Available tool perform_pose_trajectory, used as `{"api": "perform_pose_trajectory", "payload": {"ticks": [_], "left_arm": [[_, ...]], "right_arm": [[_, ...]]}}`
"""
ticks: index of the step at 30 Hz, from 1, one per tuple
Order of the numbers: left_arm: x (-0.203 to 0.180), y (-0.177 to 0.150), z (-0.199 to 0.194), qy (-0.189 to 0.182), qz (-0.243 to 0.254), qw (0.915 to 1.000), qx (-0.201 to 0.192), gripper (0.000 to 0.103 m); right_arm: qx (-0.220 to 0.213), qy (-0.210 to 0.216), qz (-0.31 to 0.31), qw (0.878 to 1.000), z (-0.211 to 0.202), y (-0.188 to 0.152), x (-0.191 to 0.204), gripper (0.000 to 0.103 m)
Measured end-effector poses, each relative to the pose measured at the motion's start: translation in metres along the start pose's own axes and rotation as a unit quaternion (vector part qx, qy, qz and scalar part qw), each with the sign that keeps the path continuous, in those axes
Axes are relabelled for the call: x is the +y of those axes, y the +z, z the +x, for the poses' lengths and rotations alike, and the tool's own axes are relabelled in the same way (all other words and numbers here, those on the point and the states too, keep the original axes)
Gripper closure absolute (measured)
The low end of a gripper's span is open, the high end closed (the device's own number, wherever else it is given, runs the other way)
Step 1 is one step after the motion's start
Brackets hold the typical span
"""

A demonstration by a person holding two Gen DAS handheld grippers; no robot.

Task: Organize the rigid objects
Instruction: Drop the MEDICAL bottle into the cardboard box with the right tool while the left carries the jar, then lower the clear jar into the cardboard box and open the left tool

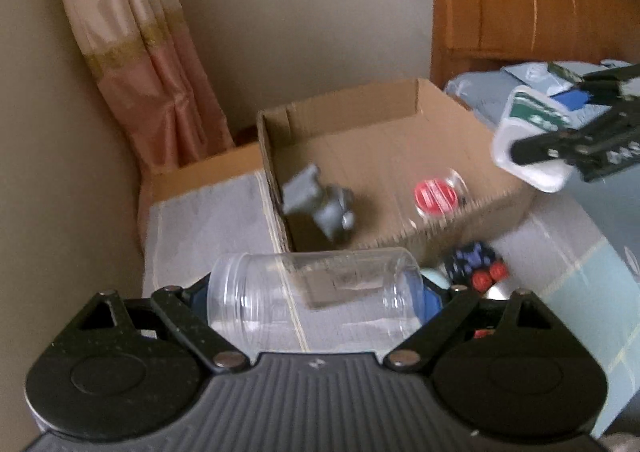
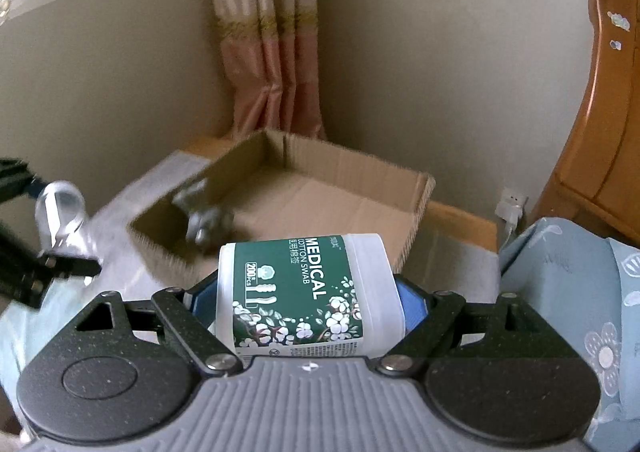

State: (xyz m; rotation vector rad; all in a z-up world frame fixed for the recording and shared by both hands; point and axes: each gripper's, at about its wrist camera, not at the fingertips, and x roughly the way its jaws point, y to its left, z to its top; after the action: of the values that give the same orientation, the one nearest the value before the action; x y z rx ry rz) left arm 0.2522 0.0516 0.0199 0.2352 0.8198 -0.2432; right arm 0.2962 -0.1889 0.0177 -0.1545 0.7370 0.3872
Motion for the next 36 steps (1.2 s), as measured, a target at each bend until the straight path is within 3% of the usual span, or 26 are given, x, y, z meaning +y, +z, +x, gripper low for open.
{"api": "perform_pose_trajectory", "payload": {"ticks": [8, 10, 11, 13, 24, 31, 36], "left_arm": [[0.007, 0.012, 0.002, 0.016, -0.003, 0.9999, -0.005, 0.013], [0.007, 0.014, 0.003, 0.018, -0.002, 0.9998, -0.004, 0.013], [0.007, 0.015, 0.003, 0.019, -0.003, 0.9998, -0.005, 0.013], [0.007, 0.018, 0.003, 0.019, -0.003, 0.9998, -0.007, 0.013], [-0.002, 0.062, 0.018, 0.028, 0.021, 0.9991, -0.024, 0.012], [-0.015, 0.102, 0.067, 0.025, 0.032, 0.9992, 0.0, 0.012], [-0.017, 0.12, 0.106, 0.025, 0.006, 0.9997, 0.004, 0.009]], "right_arm": [[0.002, -0.025, 0.05, 0.998, 0.054, 0.05, -0.008, 0.014], [-0.001, -0.027, 0.06, 0.998, 0.066, 0.053, -0.009, 0.009], [-0.001, -0.026, 0.064, 0.998, 0.07, 0.054, -0.01, 0.0], [0.001, -0.022, 0.071, 0.997, 0.074, 0.053, -0.01, 0.0], [0.001, -0.007, 0.045, 0.999, 0.029, 0.015, 0.003, 0.0], [0.012, -0.005, 0.017, 1.0, -0.001, -0.017, 0.014, 0.0], [0.018, -0.022, -0.004, 1.0, -0.013, -0.034, 0.022, 0.0]]}}
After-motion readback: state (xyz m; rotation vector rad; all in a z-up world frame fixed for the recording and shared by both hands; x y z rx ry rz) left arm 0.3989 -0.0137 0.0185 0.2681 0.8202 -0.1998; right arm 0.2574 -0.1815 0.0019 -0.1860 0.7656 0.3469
